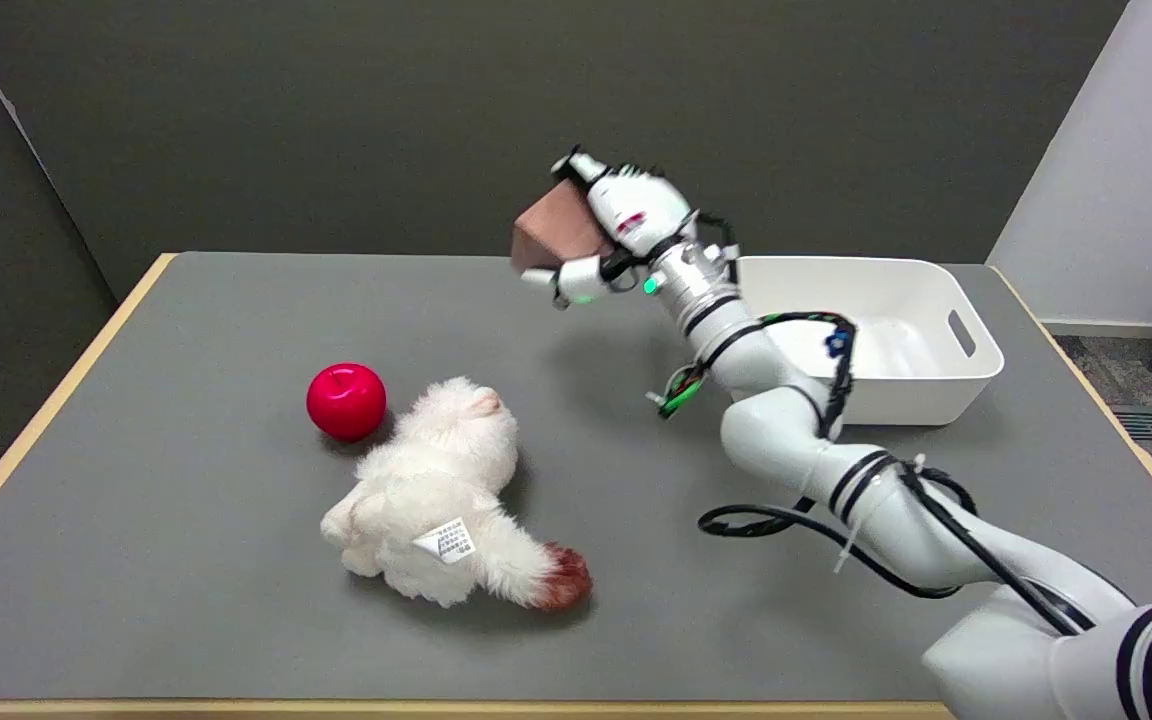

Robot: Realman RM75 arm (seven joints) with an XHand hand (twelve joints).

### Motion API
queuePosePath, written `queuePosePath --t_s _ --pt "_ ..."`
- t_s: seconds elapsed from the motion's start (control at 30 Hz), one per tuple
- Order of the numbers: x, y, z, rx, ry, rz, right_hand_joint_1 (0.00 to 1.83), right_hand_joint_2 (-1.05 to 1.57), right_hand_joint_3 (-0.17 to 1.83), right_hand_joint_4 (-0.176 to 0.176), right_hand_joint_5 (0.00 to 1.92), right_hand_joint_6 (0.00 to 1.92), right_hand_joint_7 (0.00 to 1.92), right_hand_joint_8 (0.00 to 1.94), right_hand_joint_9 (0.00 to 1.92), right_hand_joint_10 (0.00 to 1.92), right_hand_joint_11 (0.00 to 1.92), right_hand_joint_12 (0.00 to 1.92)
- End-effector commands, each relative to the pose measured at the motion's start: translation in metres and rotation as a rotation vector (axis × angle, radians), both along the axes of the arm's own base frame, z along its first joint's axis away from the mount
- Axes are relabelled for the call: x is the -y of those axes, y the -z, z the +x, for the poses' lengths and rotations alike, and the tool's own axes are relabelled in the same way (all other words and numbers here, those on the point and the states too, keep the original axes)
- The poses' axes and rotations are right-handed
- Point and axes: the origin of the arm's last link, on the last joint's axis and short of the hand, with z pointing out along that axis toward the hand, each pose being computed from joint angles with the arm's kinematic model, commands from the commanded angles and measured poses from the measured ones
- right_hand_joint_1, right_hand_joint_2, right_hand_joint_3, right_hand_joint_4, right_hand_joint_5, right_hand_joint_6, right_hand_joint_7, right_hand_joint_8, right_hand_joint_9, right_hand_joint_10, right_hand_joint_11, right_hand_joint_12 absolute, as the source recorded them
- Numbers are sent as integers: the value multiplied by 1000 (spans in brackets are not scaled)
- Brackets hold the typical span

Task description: Place wooden cube into white box.

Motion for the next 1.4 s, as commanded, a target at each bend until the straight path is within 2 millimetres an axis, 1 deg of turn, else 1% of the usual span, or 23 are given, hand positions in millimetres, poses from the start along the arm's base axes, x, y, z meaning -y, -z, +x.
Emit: queuePosePath --t_s 0.03,0.13,0.23,0.3,0.4,0.43,0.53,0.57,0.7,0.87,0.97,1.07,1.2,1.27,1.3,1.37,1.4 --pt "-54 -136 72 -66 -212 -313 1156 1142 374 -176 595 1580 657 1634 864 1616 433 1921" --pt "-75 -167 68 -64 -210 -383 1156 1139 381 -176 596 1581 658 1636 860 1625 442 1921" --pt "-93 -190 61 -65 -204 -432 1157 1135 385 -176 598 1580 660 1635 860 1633 449 1921" --pt "-110 -206 53 -58 -197 -470 1157 1134 388 -176 599 1579 660 1635 860 1634 453 1921" --pt "-130 -220 45 -55 -189 -511 1158 1130 394 -176 601 1578 662 1634 861 1638 458 1921" --pt "-133 -221 43 -57 -186 -517 1158 1130 394 -176 601 1578 662 1634 861 1639 459 1921" --pt "-144 -227 30 -59 -151 -530 1159 1126 398 -176 605 1575 665 1630 861 1640 471 1921" --pt "-147 -228 22 -65 -128 -531 1160 1125 398 -176 606 1573 666 1628 861 1639 476 1921" --pt "-150 -222 -2 -73 -49 -509 1163 1118 405 -176 613 1566 672 1621 863 1634 507 1921" --pt "-147 -204 -42 -52 71 -431 1164 1111 415 -176 617 1563 676 1618 865 1631 548 1921" --pt "-145 -202 -57 -24 124 -418 1164 1108 420 -176 618 1564 676 1619 863 1629 565 1921" --pt "-139 -207 -56 -25 137 -419 1167 1101 427 -176 625 1556 683 1610 864 1609 583 1921" --pt "-135 -219 -45 -2 106 -419 1169 1095 432 -176 631 1550 689 1604 863 1594 594 1921" --pt "-134 -226 -39 43 91 -418 1169 1113 392 -176 629 1539 688 1591 864 1578 505 1921" --pt "-134 -230 -36 59 87 -416 1114 1065 456 -172 596 1431 699 1553 856 1560 444 1921" --pt "-134 -234 -34 75 82 -412 823 773 884 -152 420 888 755 1378 805 1499 324 1921" --pt "-135 -235 -33 81 76 -410 757 751 888 -132 358 737 673 1123 691 1397 365 1817"
